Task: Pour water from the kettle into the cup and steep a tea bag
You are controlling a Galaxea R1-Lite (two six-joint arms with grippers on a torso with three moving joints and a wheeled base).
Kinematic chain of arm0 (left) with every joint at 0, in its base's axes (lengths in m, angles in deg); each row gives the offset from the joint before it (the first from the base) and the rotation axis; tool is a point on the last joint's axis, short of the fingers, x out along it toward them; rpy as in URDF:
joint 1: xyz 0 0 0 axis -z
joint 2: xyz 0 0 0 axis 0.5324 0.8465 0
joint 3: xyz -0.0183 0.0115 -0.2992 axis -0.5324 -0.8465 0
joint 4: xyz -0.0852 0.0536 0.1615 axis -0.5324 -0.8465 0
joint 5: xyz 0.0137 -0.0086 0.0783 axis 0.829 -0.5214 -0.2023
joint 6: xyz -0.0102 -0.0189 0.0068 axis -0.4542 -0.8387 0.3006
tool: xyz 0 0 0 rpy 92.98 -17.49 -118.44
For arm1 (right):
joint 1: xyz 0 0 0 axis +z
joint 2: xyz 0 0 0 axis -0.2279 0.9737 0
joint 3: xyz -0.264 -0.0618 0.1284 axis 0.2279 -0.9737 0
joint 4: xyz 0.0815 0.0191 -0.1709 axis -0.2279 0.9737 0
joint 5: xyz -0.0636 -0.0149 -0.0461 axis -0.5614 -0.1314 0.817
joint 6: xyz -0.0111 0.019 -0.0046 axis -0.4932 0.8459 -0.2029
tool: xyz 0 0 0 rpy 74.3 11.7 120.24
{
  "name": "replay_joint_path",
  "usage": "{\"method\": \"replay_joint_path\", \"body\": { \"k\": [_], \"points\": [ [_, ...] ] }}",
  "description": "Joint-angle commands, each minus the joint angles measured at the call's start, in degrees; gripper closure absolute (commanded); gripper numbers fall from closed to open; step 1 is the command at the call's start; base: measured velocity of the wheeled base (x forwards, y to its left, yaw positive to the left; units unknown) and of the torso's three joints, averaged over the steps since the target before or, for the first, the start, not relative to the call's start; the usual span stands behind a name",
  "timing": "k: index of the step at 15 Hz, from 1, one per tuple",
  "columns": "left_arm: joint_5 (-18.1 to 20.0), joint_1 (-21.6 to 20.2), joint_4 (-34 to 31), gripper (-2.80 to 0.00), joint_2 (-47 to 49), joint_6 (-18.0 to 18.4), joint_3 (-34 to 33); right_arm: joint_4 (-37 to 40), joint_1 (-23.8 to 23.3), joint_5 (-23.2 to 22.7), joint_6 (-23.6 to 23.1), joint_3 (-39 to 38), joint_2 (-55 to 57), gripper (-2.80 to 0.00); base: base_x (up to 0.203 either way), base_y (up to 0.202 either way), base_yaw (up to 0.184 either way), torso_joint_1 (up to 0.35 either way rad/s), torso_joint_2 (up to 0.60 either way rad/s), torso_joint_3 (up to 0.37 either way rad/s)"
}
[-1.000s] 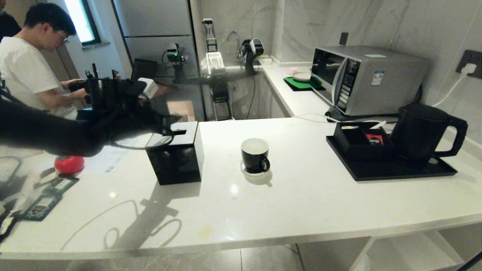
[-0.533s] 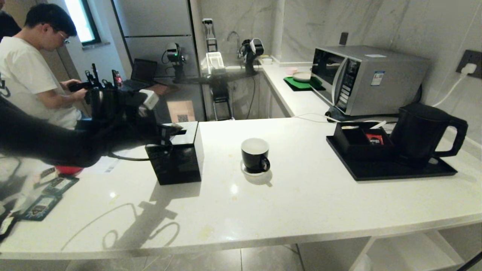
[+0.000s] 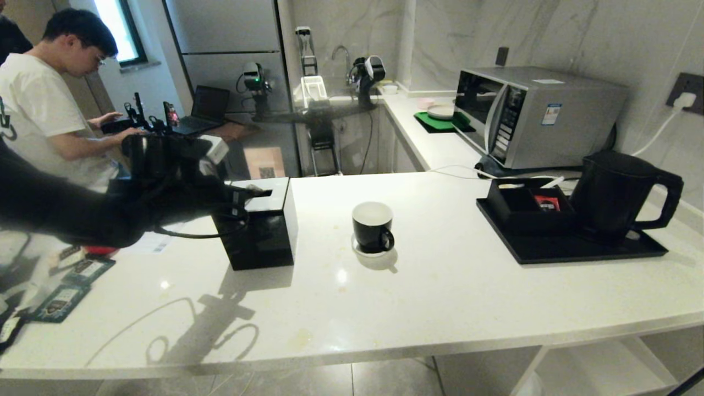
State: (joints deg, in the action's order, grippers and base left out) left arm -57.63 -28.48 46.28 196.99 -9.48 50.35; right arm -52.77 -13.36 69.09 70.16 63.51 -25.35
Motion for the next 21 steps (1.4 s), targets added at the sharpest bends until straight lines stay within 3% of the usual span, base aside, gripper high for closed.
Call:
{"method": "replay_joint_path", "body": {
  "k": [1, 7, 11, 21],
  "points": [
    [0.2, -0.2, 0.2, -2.8, 0.2, 0.1, 0.0, 0.0, 0.0, 0.0, 0.0, 0.0, 0.1, 0.0, 0.0, 0.0, 0.0, 0.0, 0.0, 0.0],
    [0.3, -0.4, 0.5, -2.8, 0.1, -0.1, 0.8, 0.0, 0.0, 0.0, 0.0, 0.0, 0.1, 0.0, 0.0, 0.0, 0.0, 0.0, 0.0, 0.0],
    [0.3, -0.8, 10.4, -2.8, 1.5, -0.9, 1.5, 0.0, 0.0, 0.0, 0.0, 0.0, 0.0, 0.0, 0.0, 0.0, 0.0, 0.0, 0.0, 0.0],
    [0.6, -1.1, 10.9, -2.8, -0.9, -2.0, 6.4, 0.0, 0.0, 0.0, 0.0, 0.0, 0.0, 0.0, 0.0, 0.0, 0.0, 0.0, 0.0, 0.0]
  ]
}}
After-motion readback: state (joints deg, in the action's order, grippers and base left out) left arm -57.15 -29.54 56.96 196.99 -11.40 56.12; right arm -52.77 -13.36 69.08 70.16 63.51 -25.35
